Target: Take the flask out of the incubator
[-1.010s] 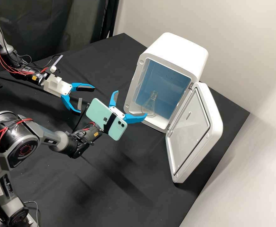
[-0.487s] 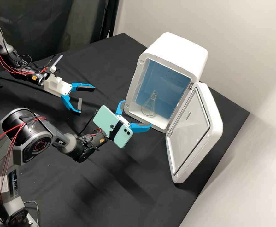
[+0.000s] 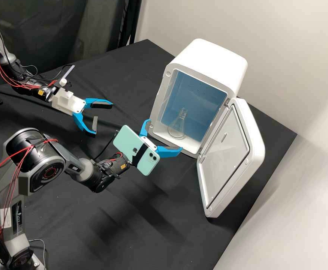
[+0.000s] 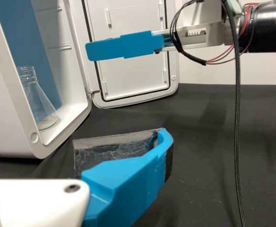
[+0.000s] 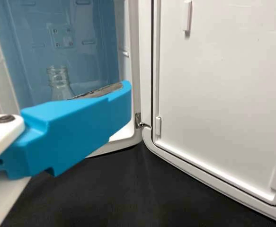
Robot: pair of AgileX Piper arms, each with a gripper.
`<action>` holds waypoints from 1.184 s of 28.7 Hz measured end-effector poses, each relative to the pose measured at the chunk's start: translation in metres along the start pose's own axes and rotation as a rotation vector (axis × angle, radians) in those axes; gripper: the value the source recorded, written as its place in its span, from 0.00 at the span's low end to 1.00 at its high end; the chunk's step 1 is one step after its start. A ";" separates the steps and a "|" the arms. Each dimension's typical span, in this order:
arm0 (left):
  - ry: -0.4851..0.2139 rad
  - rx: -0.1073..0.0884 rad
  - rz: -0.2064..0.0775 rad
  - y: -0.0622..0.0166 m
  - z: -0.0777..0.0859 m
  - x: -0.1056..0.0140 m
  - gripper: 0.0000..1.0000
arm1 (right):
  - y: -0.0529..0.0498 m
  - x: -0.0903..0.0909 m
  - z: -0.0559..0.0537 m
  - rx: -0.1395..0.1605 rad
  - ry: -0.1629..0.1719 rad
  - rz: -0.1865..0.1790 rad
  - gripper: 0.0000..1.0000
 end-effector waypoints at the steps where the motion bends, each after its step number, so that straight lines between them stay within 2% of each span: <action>1: 0.000 0.000 0.002 0.0007 0.000 0.000 1.00 | 0.000 0.001 0.000 0.000 0.002 0.002 1.00; 5: -0.001 0.001 0.004 0.0012 0.000 0.000 1.00 | 0.000 0.009 -0.006 0.004 0.028 0.007 1.00; 9: -0.001 0.001 0.004 0.0012 0.000 0.000 1.00 | -0.008 0.016 -0.009 0.003 0.043 -0.013 1.00; 17: -0.001 0.001 0.004 0.0012 0.000 0.000 1.00 | -0.019 0.038 -0.010 0.000 0.067 -0.030 1.00; 21: -0.001 0.001 0.004 0.0012 0.000 0.000 1.00 | -0.029 0.049 -0.009 -0.003 0.070 -0.050 1.00; 26: -0.001 0.001 0.004 0.0012 0.000 0.000 1.00 | -0.035 0.056 -0.003 -0.008 0.048 -0.070 1.00; 34: -0.001 0.001 0.004 0.0012 0.000 0.000 1.00 | -0.034 0.066 0.007 -0.042 0.032 -0.057 1.00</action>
